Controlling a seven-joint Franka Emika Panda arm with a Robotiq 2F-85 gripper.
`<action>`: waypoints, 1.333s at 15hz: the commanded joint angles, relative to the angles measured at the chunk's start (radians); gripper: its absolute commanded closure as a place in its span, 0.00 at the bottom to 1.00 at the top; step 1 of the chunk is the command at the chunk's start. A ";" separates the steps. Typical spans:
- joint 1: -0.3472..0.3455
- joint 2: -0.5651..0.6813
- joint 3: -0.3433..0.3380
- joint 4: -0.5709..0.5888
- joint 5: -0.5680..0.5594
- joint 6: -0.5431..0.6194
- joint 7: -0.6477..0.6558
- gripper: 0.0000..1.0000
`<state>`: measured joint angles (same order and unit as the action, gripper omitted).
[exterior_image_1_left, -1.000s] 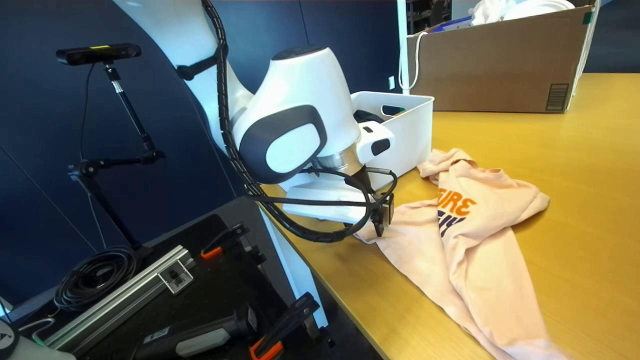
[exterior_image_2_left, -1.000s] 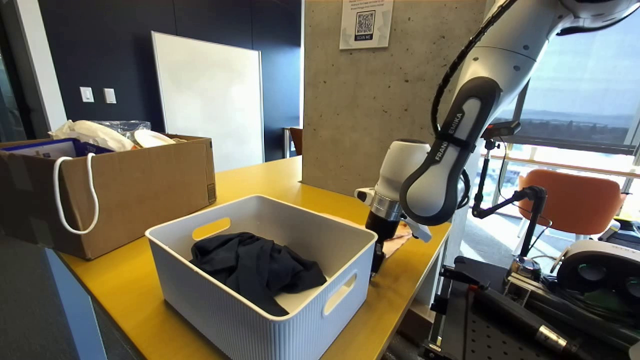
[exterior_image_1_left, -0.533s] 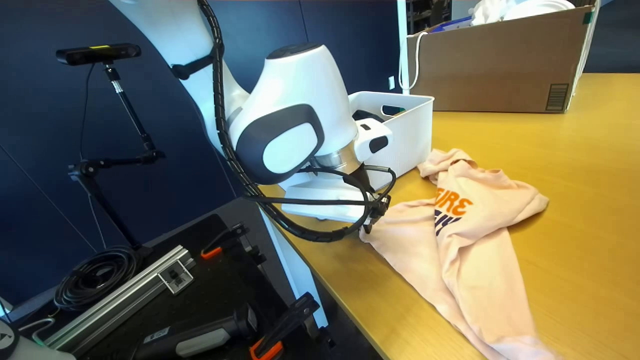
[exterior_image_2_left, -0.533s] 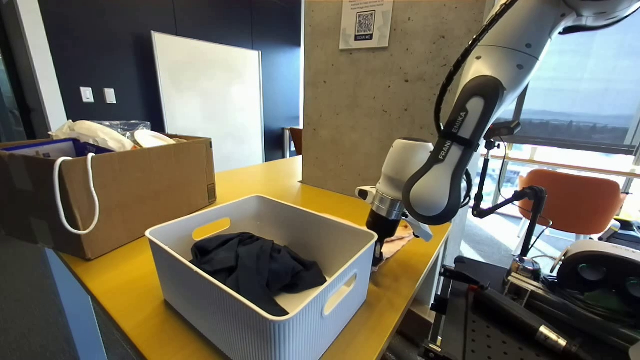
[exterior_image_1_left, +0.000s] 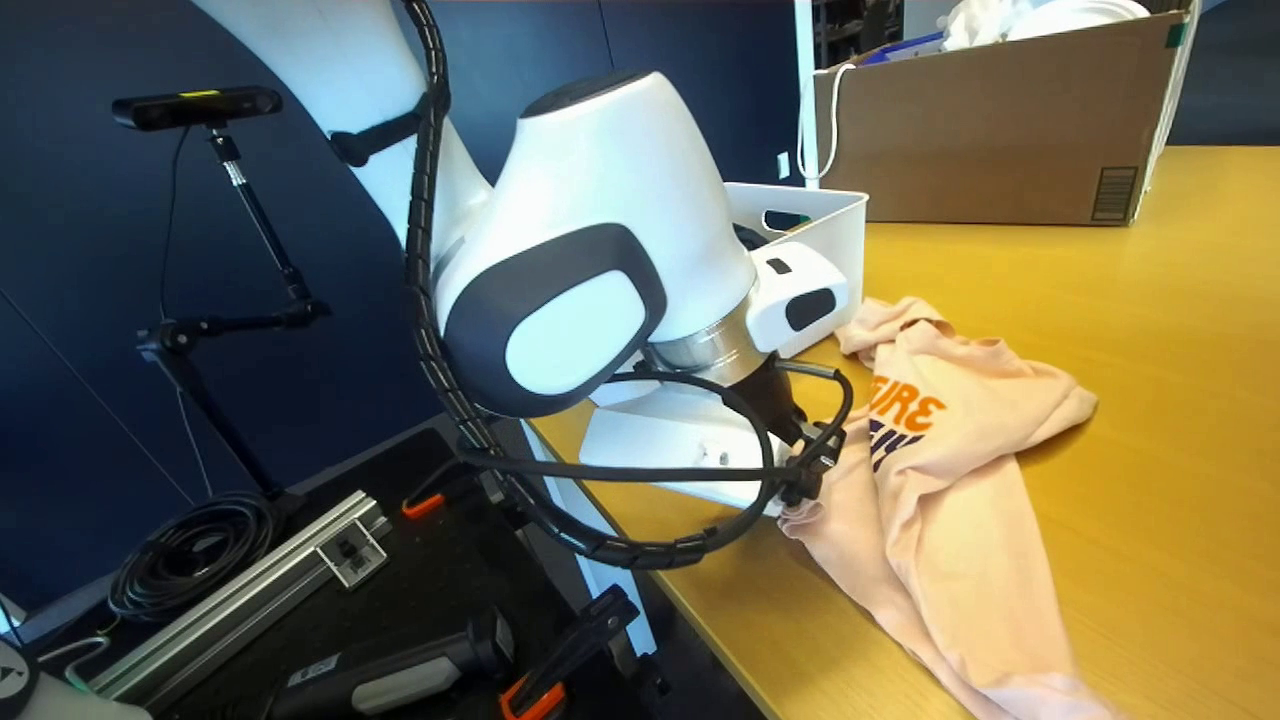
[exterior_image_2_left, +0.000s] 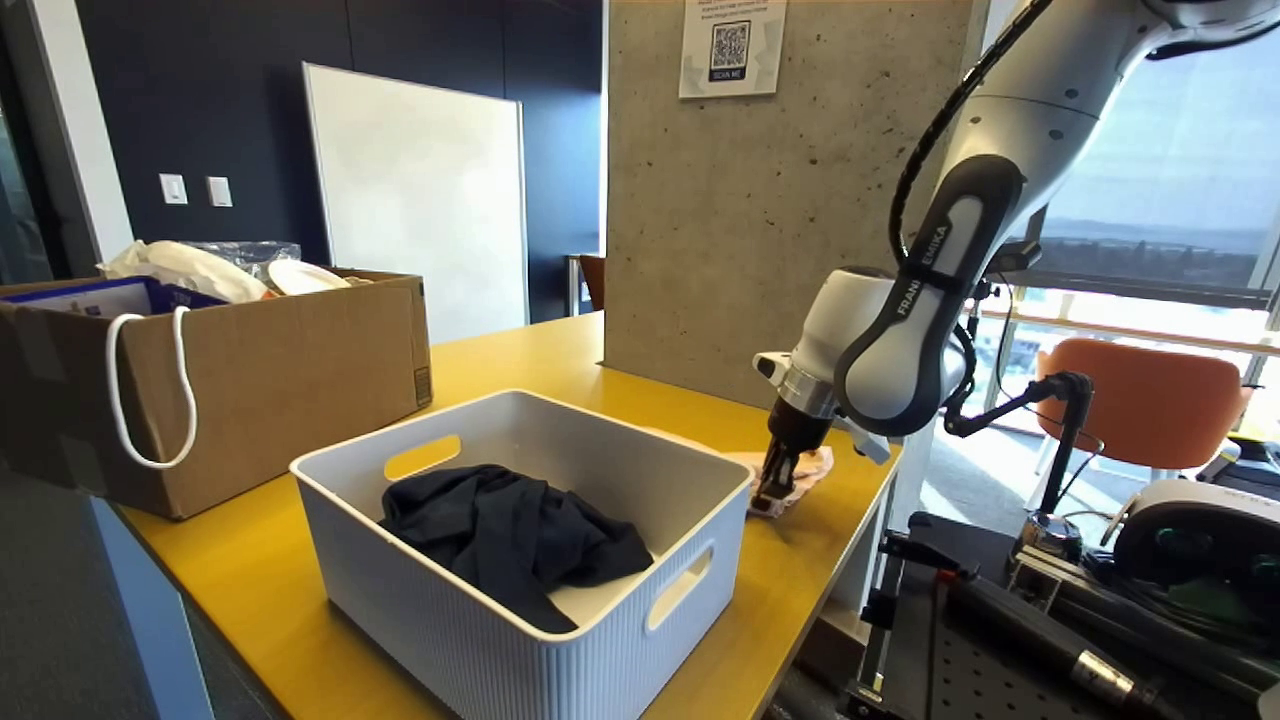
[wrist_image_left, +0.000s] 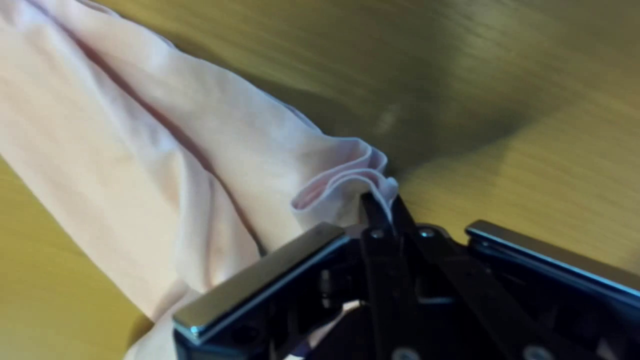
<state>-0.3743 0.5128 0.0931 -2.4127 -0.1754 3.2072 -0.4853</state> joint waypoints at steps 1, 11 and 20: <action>0.025 -0.039 -0.038 -0.027 -0.039 0.026 0.052 0.99; -0.112 -0.180 0.368 -0.191 -0.016 -0.198 0.079 0.99; 0.027 -0.306 0.057 -0.185 0.167 -0.416 0.083 0.55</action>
<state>-0.4055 0.2462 0.2134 -2.6035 -0.0622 2.8480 -0.3945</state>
